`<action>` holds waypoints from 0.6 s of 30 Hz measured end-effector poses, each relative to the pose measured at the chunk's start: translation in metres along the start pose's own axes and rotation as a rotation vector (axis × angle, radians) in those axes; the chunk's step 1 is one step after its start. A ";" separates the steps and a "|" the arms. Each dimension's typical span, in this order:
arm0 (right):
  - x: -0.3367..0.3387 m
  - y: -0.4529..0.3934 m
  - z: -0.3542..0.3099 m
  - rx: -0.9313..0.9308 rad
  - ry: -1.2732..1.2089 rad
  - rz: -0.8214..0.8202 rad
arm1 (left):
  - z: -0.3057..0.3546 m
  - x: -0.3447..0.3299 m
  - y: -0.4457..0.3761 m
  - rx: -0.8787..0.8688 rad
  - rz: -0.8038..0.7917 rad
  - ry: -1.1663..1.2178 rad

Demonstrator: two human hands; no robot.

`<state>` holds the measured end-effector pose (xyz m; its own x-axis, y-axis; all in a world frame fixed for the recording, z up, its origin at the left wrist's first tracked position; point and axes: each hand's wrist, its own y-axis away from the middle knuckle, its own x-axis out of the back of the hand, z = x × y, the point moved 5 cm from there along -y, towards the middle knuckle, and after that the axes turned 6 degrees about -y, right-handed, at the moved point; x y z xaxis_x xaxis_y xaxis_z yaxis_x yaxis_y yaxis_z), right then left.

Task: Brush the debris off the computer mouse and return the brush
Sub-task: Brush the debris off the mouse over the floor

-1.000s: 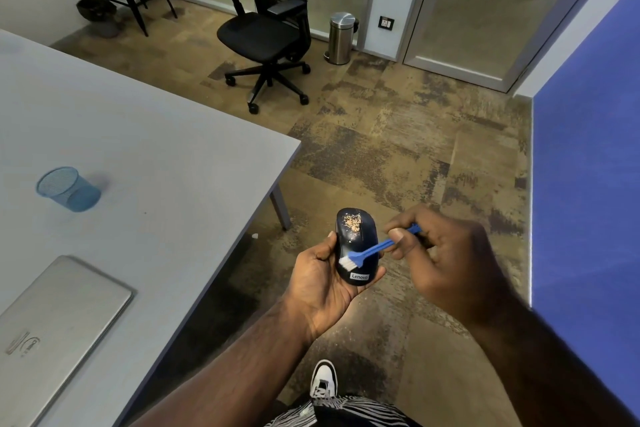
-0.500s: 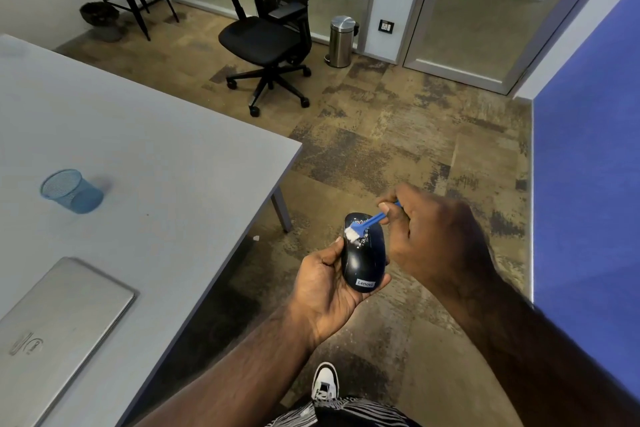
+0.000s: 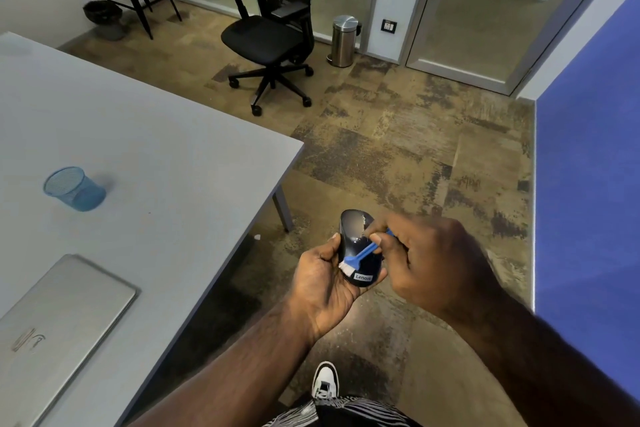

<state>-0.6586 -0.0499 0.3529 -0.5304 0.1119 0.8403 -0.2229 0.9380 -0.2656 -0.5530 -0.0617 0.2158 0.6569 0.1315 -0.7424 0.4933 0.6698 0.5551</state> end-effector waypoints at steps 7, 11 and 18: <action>0.007 0.002 0.005 0.016 -0.024 0.046 | 0.001 0.000 -0.002 0.010 0.006 -0.009; 0.008 0.006 0.013 0.002 -0.034 0.059 | 0.004 -0.001 -0.002 0.001 0.035 -0.009; 0.005 0.014 0.014 0.048 -0.044 0.006 | 0.008 -0.005 -0.002 0.005 0.039 0.030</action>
<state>-0.6758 -0.0411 0.3473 -0.5675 0.1020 0.8171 -0.2582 0.9202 -0.2942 -0.5524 -0.0695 0.2216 0.6582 0.1793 -0.7312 0.4708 0.6599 0.5855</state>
